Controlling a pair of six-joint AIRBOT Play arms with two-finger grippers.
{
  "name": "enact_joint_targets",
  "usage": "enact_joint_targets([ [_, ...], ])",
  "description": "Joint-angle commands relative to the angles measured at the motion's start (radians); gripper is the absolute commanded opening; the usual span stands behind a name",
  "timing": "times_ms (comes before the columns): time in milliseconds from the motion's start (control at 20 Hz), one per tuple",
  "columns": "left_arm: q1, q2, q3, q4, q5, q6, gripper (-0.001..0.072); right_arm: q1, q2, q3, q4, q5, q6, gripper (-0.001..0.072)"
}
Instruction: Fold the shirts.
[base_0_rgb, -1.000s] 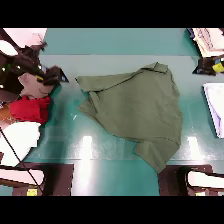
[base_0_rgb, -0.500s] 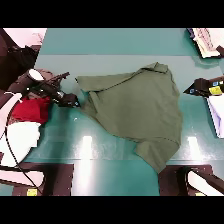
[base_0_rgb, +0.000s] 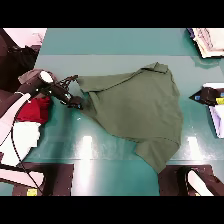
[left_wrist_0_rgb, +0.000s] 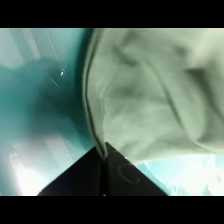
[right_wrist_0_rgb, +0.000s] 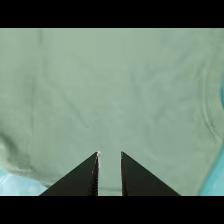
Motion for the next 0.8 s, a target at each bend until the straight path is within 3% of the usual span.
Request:
enact_joint_targets([
  [0,-0.001,0.028,0.072,0.016,-0.067,-0.015,0.0025,-0.117,0.056,-0.134,-0.011,0.071,0.022,0.0164],
  [50,-0.001,0.048,0.097,0.015,-0.065,-0.015,0.0025,-0.164,0.071,-0.197,-0.033,0.091,0.022,0.0252],
  [100,-0.001,0.064,0.121,0.014,-0.067,-0.015,0.0025,-0.215,0.080,-0.265,-0.063,0.101,0.022,0.0418],
  [150,-0.001,0.082,0.143,0.014,-0.069,-0.015,0.0025,-0.266,0.084,-0.329,-0.084,0.109,0.022,0.0476],
  [400,-0.001,0.121,0.170,0.010,-0.059,-0.015,0.0025,-0.404,0.082,-0.548,-0.083,0.095,0.021,0.0459],
  [750,-0.001,0.121,0.170,0.009,-0.061,-0.015,0.0026,-0.215,0.082,-0.653,-0.084,0.010,0.074,0.0419],
])
